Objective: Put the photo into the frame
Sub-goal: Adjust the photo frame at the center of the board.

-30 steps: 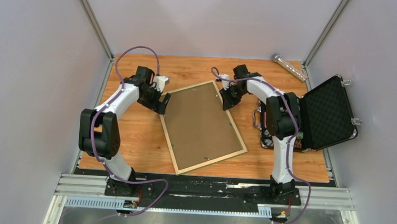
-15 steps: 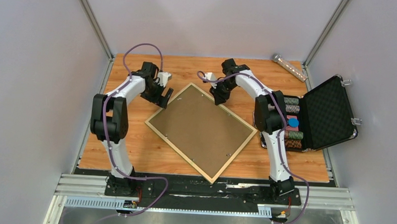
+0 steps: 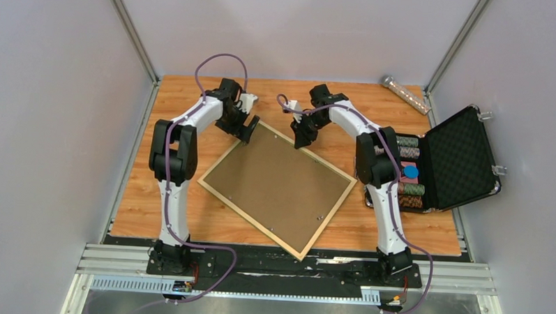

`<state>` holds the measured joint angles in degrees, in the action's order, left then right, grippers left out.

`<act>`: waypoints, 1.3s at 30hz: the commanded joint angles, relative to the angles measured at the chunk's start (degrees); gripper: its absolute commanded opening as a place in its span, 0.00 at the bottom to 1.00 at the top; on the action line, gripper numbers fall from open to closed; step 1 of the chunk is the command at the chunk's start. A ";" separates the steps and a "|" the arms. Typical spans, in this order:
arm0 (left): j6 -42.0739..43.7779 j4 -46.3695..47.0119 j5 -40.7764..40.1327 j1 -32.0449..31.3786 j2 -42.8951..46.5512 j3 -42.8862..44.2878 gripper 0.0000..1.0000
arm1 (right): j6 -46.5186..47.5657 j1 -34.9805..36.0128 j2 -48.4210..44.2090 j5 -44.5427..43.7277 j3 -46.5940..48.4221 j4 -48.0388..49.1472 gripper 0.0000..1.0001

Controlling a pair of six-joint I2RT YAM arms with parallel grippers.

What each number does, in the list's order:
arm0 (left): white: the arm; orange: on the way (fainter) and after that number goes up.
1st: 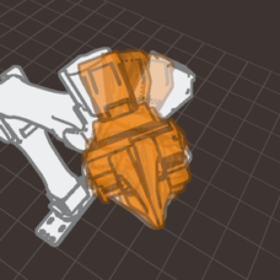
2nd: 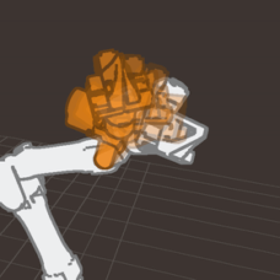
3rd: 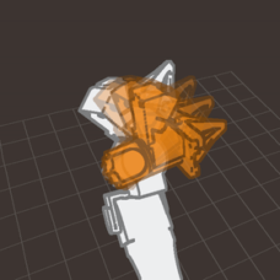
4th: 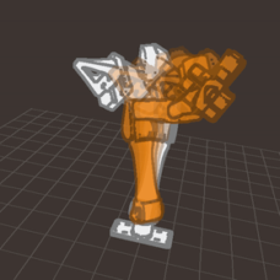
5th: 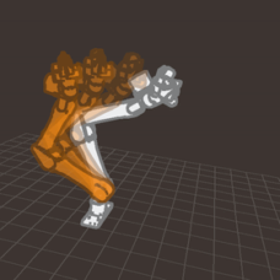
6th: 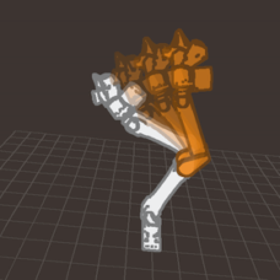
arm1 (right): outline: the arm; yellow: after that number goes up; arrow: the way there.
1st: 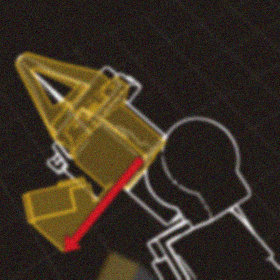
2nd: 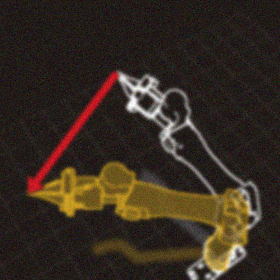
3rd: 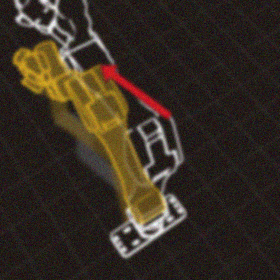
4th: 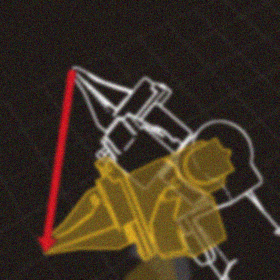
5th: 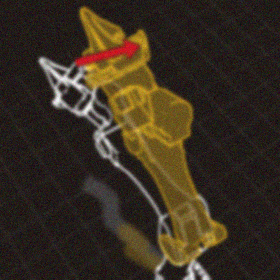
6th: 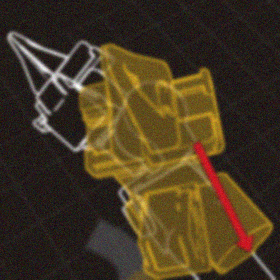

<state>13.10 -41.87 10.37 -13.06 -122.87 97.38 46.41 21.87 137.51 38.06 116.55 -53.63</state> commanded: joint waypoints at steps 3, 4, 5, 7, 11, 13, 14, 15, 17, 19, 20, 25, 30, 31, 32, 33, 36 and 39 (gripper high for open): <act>-1.18 -1.04 1.90 -2.04 -0.70 3.70 0.98 | -8.71 0.90 -3.88 3.99 -5.01 5.55 0.05; -1.20 -1.08 1.78 -2.27 -0.70 3.58 0.98 | -9.82 0.90 -4.23 3.50 -5.73 6.56 0.04; -1.26 -1.10 1.39 -2.59 -0.81 3.51 0.97 | -10.74 0.90 -4.65 2.97 -6.53 7.46 0.04; -1.73 -1.13 0.67 -2.82 -0.96 3.37 0.94 | -12.90 0.90 -5.45 1.26 -8.09 9.78 0.04; -2.40 -1.07 0.24 -2.85 -1.42 3.36 0.90 | -16.88 0.52 -6.35 -0.86 -10.29 12.64 0.05; -2.56 -1.01 0.24 -2.84 -1.56 3.33 0.89 | -17.98 0.40 -6.47 -0.83 -10.66 12.90 0.05; -2.60 -0.91 0.30 -2.85 -1.62 3.34 0.88 | -18.43 0.34 -6.60 -0.88 -10.84 12.99 0.05; -2.50 -0.88 0.37 -2.85 -1.70 3.29 0.87 | -18.67 0.29 -6.68 -0.96 -11.01 13.09 0.05; -2.27 -0.95 0.43 -2.85 -1.61 3.15 0.86 | -19.10 0.24 -6.81 -1.04 -11.29 13.15 0.05; -2.07 -0.86 0.33 -2.85 -1.47 2.79 0.84 | -19.34 0.20 -6.95 -1.24 -11.42 13.15 0.04; -1.96 -0.76 0.24 -2.85 -1.47 2.54 0.82 | -19.47 0.12 -6.92 -1.24 -11.43 13.23 0.04; -0.67 -1.49 0.40 -2.85 -1.05 1.92 0.81 | -19.63 0.10 -6.95 -1.46 -11.60 13.28 0.04; 0.94 -2.30 -0.09 -2.80 -0.43 1.06 0.84 | -19.73 -0.20 -6.96 -1.36 -11.83 13.28 0.04; 1.00 -2.18 -0.22 -2.66 -0.26 0.64 0.84 | -19.75 -0.28 -6.92 -1.40 -11.91 13.24 0.04; 1.17 -2.13 -0.20 -2.62 -0.02 0.45 0.83 | -19.75 -0.30 -6.89 -1.39 -11.96 13.28 0.04; 1.28 -2.22 -0.12 -2.48 0.03 0.24 0.83 | -19.78 -0.38 -6.82 -1.34 -11.96 13.28 0.04; 1.64 -2.36 0.13 -1.95 0.10 0.18 0.82 | -19.84 -0.51 -6.74 -1.29 -11.96 13.27 0.04; 1.74 -2.49 0.42 -1.66 -0.04 0.37 0.77 | -19.83 -0.46 -6.84 -1.28 -11.96 13.28 0.04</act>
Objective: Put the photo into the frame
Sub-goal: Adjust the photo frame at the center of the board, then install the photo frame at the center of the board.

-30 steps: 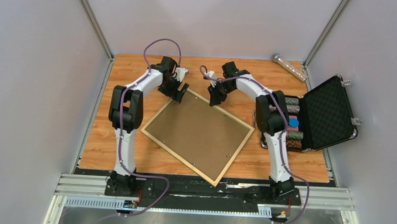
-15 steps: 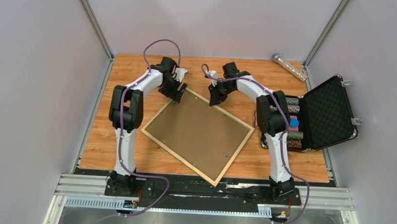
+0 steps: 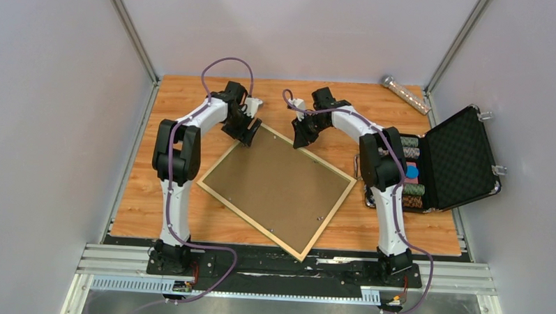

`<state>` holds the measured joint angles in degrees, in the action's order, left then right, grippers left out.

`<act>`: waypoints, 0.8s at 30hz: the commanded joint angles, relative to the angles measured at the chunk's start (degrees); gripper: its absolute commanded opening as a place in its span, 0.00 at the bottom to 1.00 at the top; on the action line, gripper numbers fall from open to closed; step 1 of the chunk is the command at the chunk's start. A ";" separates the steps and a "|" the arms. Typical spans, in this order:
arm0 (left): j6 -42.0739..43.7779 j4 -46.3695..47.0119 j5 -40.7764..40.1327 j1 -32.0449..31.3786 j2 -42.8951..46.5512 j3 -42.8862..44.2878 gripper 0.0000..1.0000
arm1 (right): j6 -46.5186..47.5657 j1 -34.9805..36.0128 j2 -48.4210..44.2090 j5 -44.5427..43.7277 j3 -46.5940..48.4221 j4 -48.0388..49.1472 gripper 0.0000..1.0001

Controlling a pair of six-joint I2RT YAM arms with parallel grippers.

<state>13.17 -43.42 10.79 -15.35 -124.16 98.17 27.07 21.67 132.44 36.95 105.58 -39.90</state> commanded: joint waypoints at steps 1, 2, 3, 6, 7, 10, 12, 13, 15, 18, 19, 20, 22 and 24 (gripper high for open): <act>1.81 -1.00 0.02 0.61 1.23 -0.38 0.76 | -0.49 -0.38 -1.80 -0.27 -0.99 -0.44 0.04; 1.84 -1.11 0.02 0.66 1.14 -0.36 0.74 | -0.46 -0.36 -1.85 -0.27 -0.99 -0.44 0.04; 2.01 -1.17 0.02 0.67 1.13 -0.35 0.73 | -0.51 -0.40 -1.86 -0.28 -0.99 -0.44 0.04; 2.32 -1.29 -0.21 0.97 1.43 -0.44 0.70 | -0.57 -0.53 -1.84 -0.37 -1.08 -0.44 0.04; 2.31 -1.26 -0.05 1.37 1.49 -0.50 0.69 | -0.60 -0.51 -1.91 -0.36 -1.08 -0.46 0.04; 2.47 -1.95 0.40 2.02 1.63 -0.23 0.69 | -0.54 -0.57 -1.71 -0.31 -1.08 -0.44 0.04; 2.81 -2.08 0.24 2.18 1.79 -0.29 0.68 | -0.53 -0.54 -1.67 -0.38 -0.99 -0.46 0.04; 2.82 -1.95 0.14 2.24 1.89 -0.58 0.68 | -0.54 -0.61 -1.66 -0.32 -0.99 -0.44 0.04; 3.08 -1.97 0.01 2.26 1.93 -0.76 0.67 | -0.61 -0.66 -1.66 -0.31 -0.90 -0.44 0.04; 2.93 -1.50 -0.03 2.31 1.78 -0.86 0.65 | -0.64 -0.65 -1.58 -0.24 -0.90 -0.44 0.04; 2.79 -1.30 0.30 2.32 1.66 -0.83 0.64 | -0.69 -0.62 -1.50 -0.21 -0.90 -0.45 0.04; 2.49 -1.26 0.56 2.29 1.25 -0.72 0.63 | -0.70 -0.66 -1.50 -0.19 -0.90 -0.44 0.04; 1.90 -1.31 1.23 2.26 0.57 -0.17 0.61 | -0.78 -0.62 -1.43 -0.20 -0.98 -0.44 0.04; 1.32 -1.13 1.60 2.26 0.12 0.18 0.58 | -0.79 -0.71 -1.32 -0.20 -1.01 -0.44 0.04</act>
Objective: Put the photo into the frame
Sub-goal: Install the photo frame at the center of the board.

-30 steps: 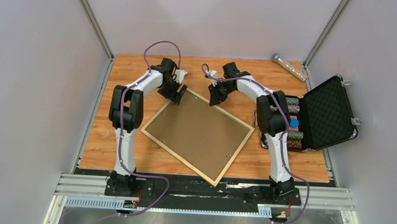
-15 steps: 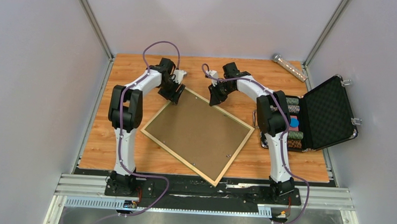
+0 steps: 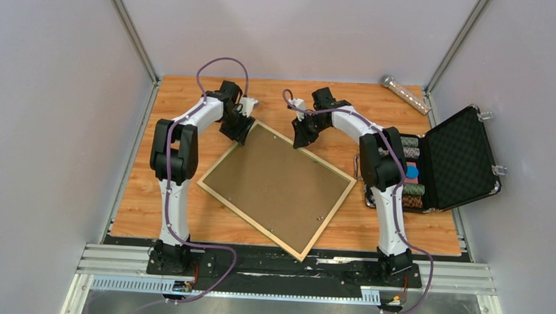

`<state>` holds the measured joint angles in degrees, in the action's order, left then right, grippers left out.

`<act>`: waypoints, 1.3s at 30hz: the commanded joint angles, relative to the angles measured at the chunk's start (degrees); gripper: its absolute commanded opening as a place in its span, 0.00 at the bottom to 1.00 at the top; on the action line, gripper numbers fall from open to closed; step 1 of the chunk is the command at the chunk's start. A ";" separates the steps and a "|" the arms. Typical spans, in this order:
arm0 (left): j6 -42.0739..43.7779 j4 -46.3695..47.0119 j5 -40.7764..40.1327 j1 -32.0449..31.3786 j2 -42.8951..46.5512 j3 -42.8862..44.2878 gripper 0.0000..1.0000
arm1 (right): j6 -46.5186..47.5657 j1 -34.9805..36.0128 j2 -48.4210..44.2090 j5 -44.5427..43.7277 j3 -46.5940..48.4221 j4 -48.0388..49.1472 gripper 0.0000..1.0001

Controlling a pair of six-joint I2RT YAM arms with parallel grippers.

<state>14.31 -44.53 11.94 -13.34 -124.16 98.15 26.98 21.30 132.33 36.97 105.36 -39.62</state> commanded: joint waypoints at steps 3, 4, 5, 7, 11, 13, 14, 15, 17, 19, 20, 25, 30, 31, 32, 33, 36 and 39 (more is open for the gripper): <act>-1.30 0.85 -0.43 0.25 -0.25 0.23 0.54 | -0.73 -0.37 -1.04 -0.20 -0.77 -0.73 0.04; -1.69 1.03 -0.69 0.25 -0.27 0.19 0.51 | -0.71 -0.38 -0.97 -0.17 -0.77 -0.73 0.04; -2.47 1.29 -1.29 0.25 -0.33 0.19 0.50 | -0.75 -0.38 -0.87 -0.15 -0.71 -0.75 0.04; -3.70 1.59 -1.93 0.31 -0.31 0.13 0.47 | -0.79 -0.37 -0.72 -0.14 -0.73 -0.73 0.04; -5.85 1.77 -2.60 0.42 -0.09 -0.04 0.41 | -0.81 -0.38 -0.70 -0.14 -0.94 -0.72 0.04; -6.55 1.63 -3.01 0.42 0.10 -0.13 0.40 | -0.79 -0.45 -0.67 -0.13 -1.04 -0.67 0.04; -6.73 1.53 -3.43 0.47 0.21 -0.19 0.39 | -0.83 -0.44 -0.67 -0.19 -1.04 -0.65 0.04; -6.99 1.50 -3.73 0.49 0.45 -0.30 0.38 | -0.80 -0.47 -0.64 -0.19 -1.04 -0.64 0.04; -7.52 1.42 -4.82 0.50 0.93 -0.70 0.35 | -0.84 -0.55 -0.65 -0.18 -1.04 -0.68 0.04; -8.01 1.52 -5.47 0.62 1.53 -1.35 0.29 | -0.90 -0.49 -0.52 -0.27 -1.04 -0.64 0.04; -8.30 1.48 -6.06 0.71 1.90 -1.81 0.26 | -0.88 -0.53 -0.50 -0.30 -1.04 -0.64 0.04; -11.02 0.95 -6.60 1.45 2.33 -2.71 0.13 | -1.10 -0.55 -0.48 -0.49 -1.04 -0.66 0.04; -13.67 0.67 -4.89 1.74 2.10 -3.48 0.02 | -1.13 -0.57 -0.45 -0.56 -1.12 -0.64 0.03; -13.81 0.58 -4.55 1.74 2.04 -3.62 0.09 | -1.19 -0.64 -0.41 -0.57 -1.12 -0.68 0.03; -13.92 0.39 -3.97 1.74 1.94 -3.69 0.13 | -1.16 -0.60 -0.35 -0.60 -1.12 -0.67 0.03; -13.94 0.31 -3.82 1.74 1.92 -3.85 0.21 | -1.17 -0.63 -0.34 -0.60 -1.12 -0.65 0.04; -13.95 0.40 -4.02 1.74 2.00 -4.15 0.34 | -1.22 -0.64 -0.03 -0.51 -1.04 -0.69 0.04; -14.00 0.57 -4.20 1.74 2.33 -4.23 0.48 | -1.23 -0.63 0.15 -0.52 -0.95 -0.72 0.03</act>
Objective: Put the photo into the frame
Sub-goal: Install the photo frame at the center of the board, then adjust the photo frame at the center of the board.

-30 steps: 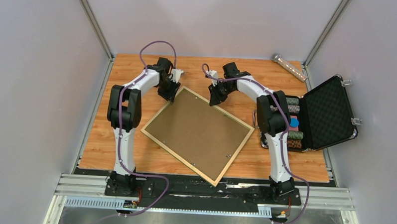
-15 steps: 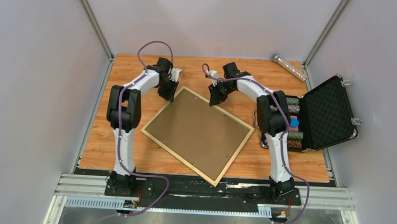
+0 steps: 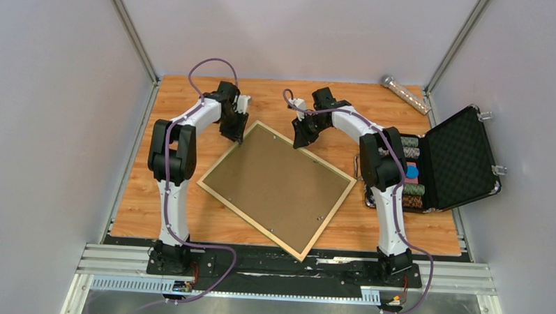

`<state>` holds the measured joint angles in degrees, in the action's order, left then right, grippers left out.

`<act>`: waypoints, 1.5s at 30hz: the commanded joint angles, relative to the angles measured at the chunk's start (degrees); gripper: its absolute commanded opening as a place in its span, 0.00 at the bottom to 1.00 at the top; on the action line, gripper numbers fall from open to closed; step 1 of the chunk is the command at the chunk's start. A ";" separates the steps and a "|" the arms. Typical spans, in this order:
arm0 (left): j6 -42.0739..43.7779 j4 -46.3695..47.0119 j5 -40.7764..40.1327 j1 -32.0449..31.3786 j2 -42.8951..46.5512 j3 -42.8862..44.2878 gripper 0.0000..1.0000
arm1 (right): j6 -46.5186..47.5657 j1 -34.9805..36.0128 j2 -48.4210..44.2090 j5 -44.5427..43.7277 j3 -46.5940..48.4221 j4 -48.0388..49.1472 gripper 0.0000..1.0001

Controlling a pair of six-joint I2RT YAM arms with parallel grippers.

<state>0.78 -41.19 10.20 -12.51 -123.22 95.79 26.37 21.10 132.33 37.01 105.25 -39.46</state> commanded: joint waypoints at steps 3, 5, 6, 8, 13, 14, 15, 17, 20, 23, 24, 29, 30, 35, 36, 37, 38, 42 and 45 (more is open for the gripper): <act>-0.44 -2.70 -2.09 0.91 1.86 -1.71 0.60 | -0.73 -0.38 0.14 -0.60 -0.92 -0.88 0.04; -0.43 -2.67 -1.72 0.91 2.18 -1.60 0.67 | -0.71 -0.45 0.18 -0.61 -0.99 -0.90 0.04; -0.47 -2.74 -1.40 0.96 2.37 -1.47 0.70 | -0.71 -0.42 0.13 -0.75 -1.01 -0.88 0.04; -0.47 -2.71 -0.75 1.10 2.74 -1.34 0.73 | -0.71 -0.45 -0.01 -1.03 -1.14 -0.90 0.04; -0.44 -2.75 2.60 2.21 3.47 -0.71 0.77 | -0.98 -0.51 -0.90 -1.52 -0.98 -0.88 0.08; -0.43 -2.75 4.34 2.35 3.68 -0.52 0.79 | -1.11 -0.50 -1.04 -1.62 -0.82 -0.89 0.11; -1.09 -2.75 5.20 2.68 3.73 -0.43 0.82 | -1.26 -0.53 -1.10 -1.93 -0.57 -0.88 0.15; -1.76 -2.65 7.22 2.75 3.77 -0.11 0.87 | -1.62 -0.54 -1.45 -2.26 -0.17 -0.92 0.24; -2.20 -1.67 9.72 2.76 3.51 0.12 0.94 | -2.08 -0.53 -2.17 -2.74 0.04 -0.91 0.36; -2.35 -1.23 10.18 2.76 2.80 0.82 0.95 | -2.49 -0.53 -3.19 -3.12 -0.11 -0.93 0.41; -2.38 -1.16 10.04 2.76 2.35 0.94 0.95 | -2.61 -0.54 -3.55 -3.29 -0.20 -0.90 0.42; -2.45 -0.23 9.44 2.40 0.06 2.59 0.84 | -3.61 -0.51 -6.20 -3.32 -1.32 -0.89 0.43; -2.40 -0.13 9.38 2.18 -0.24 2.93 0.79 | -3.91 -0.53 -6.83 -3.21 -1.69 -0.88 0.43; -1.99 0.56 8.13 0.85 -2.60 5.66 0.67 | -4.96 -0.50 -10.78 -3.06 -5.22 -0.89 0.44; -1.91 0.67 7.89 0.52 -2.88 6.24 0.64 | -5.03 -0.52 -11.64 -3.11 -6.10 -0.90 0.44; -1.85 0.80 7.57 0.37 -3.47 6.51 0.63 | -5.11 -0.53 -12.52 -3.17 -6.94 -0.90 0.44; -1.88 1.10 7.43 0.20 -3.76 7.00 0.60 | -5.22 -0.47 -13.44 -3.32 -7.83 -0.90 0.44; -2.15 1.66 7.14 0.12 -5.33 8.02 0.54 | -5.60 -0.48 -16.76 -3.50 -11.11 -0.88 0.44; -2.42 2.02 6.42 0.12 -6.09 8.26 0.50 | -5.97 -0.57 -19.25 -3.74 -13.47 -0.83 0.44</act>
<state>-1.15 -40.60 17.56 -12.36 -128.01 102.00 21.50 20.82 118.15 33.43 94.13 -40.77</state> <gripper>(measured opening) 0.518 0.437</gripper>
